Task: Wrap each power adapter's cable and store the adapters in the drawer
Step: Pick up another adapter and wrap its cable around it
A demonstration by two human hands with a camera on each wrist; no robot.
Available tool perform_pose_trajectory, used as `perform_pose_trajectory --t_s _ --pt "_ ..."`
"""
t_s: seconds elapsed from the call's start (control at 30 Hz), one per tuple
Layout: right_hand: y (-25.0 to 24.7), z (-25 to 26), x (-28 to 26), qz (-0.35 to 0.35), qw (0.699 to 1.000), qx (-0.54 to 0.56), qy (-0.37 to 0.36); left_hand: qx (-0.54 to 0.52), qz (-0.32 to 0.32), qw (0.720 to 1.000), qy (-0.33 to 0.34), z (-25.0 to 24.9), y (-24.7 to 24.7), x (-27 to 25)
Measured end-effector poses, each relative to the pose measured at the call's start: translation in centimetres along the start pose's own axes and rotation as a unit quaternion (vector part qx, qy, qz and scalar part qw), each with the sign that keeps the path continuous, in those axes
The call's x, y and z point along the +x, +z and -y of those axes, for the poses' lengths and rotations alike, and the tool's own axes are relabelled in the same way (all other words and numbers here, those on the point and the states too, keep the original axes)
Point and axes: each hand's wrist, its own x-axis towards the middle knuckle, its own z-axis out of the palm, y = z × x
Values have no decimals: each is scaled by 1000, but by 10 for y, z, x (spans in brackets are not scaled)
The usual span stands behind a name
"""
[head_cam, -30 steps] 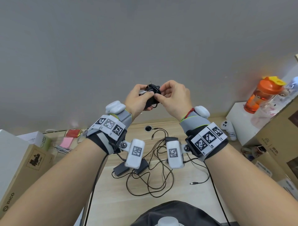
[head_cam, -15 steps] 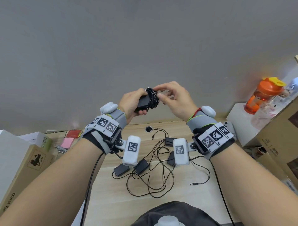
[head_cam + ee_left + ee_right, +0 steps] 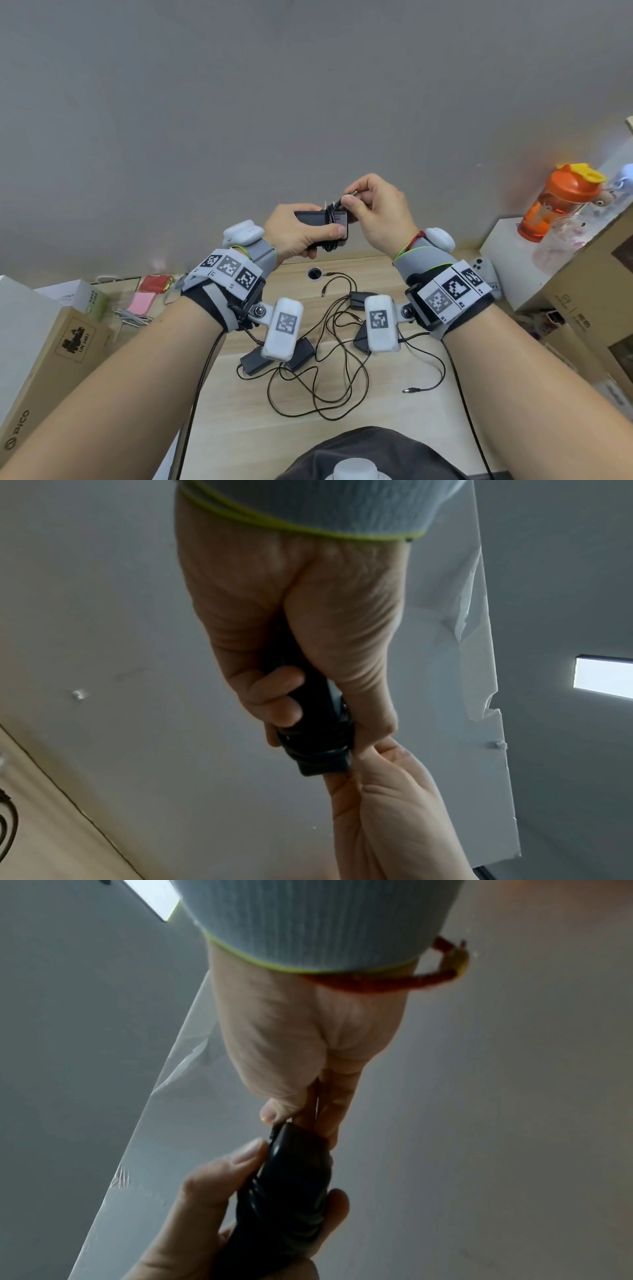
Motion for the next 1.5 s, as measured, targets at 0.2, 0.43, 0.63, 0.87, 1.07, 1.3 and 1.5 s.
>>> perform_pose_trajectory --t_s 0.2,0.43,0.63,0.87,1.07,1.3,1.5 --pt "0 -3 -7 67 992 88 55 6 -21 1000 -7 6 1 2" --pt "-2 -18 -27 24 987 97 126 63 32 997 3 24 15 -1" --pt "-5 -48 -59 -23 962 134 236 78 96 992 -2 52 42 -1" --pt "-17 -79 -116 -61 924 187 328 80 164 983 -25 97 80 -5" --pt "-23 -115 -175 -131 899 145 391 58 240 967 -66 142 129 -19" --pt "-32 -138 -214 -156 875 153 432 75 250 964 -48 160 159 -42" --pt "-58 -127 -247 -60 866 193 457 40 221 972 -67 158 191 -70"
